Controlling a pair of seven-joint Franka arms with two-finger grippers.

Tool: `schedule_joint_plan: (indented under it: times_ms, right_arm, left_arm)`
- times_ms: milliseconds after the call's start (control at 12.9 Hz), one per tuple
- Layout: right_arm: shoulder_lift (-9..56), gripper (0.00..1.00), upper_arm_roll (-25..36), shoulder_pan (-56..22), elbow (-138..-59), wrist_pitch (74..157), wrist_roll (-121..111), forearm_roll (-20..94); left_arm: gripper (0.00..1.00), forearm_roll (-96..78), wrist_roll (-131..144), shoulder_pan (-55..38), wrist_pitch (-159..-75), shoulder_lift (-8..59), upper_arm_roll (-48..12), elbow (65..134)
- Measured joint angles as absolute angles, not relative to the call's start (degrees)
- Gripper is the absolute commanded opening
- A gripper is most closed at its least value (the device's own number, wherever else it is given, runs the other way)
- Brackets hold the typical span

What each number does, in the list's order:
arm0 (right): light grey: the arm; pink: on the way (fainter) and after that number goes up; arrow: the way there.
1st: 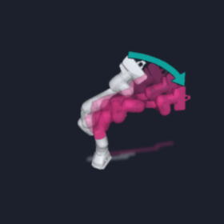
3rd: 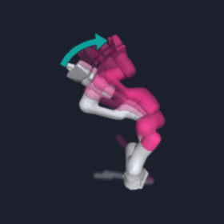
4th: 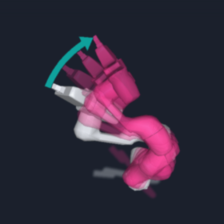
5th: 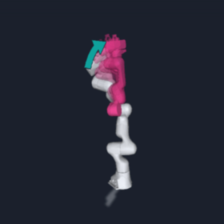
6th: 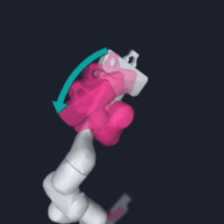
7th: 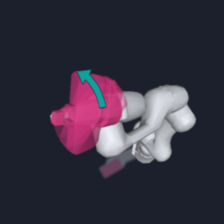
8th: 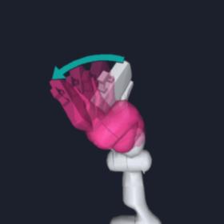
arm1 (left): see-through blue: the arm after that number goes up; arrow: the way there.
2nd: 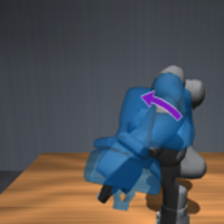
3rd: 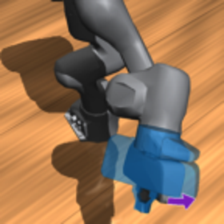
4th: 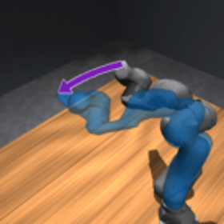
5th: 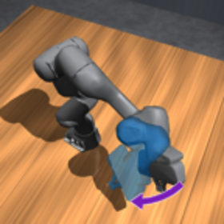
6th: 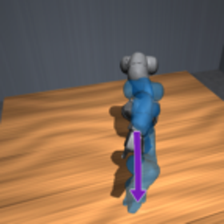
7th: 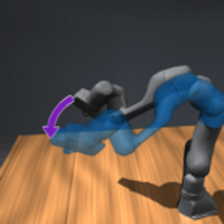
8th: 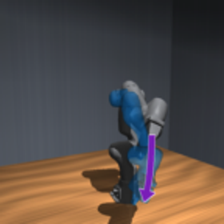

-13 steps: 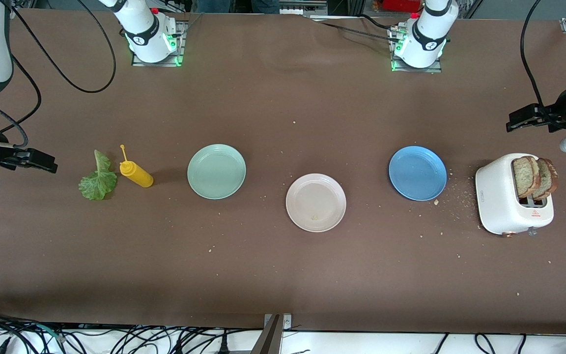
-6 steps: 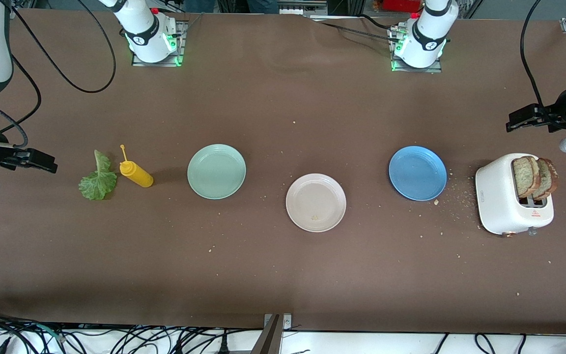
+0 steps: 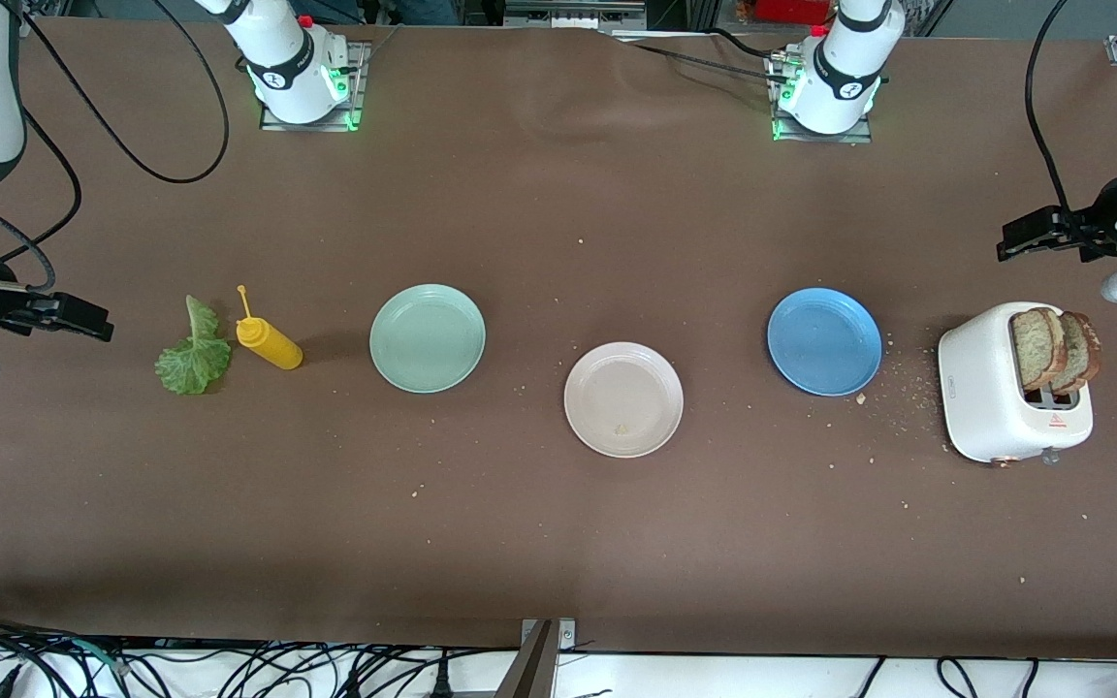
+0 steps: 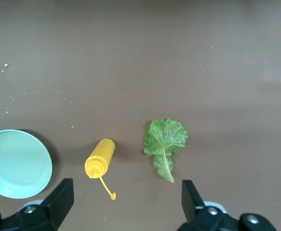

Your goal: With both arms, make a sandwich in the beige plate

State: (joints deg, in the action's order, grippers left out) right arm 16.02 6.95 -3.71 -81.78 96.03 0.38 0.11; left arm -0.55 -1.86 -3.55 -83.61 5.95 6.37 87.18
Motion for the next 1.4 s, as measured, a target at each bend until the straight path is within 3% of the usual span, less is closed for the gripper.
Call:
schedule_joint_plan:
  times_ms: [1398]
  right_arm:
    - [16.04, 1.0, 6.97, -3.68, -81.78, 96.03, 0.36, 0.3]
  left_arm:
    - [1.0, -0.55, -1.89, -3.86, -83.76, 7.57, 5.69, 87.22]
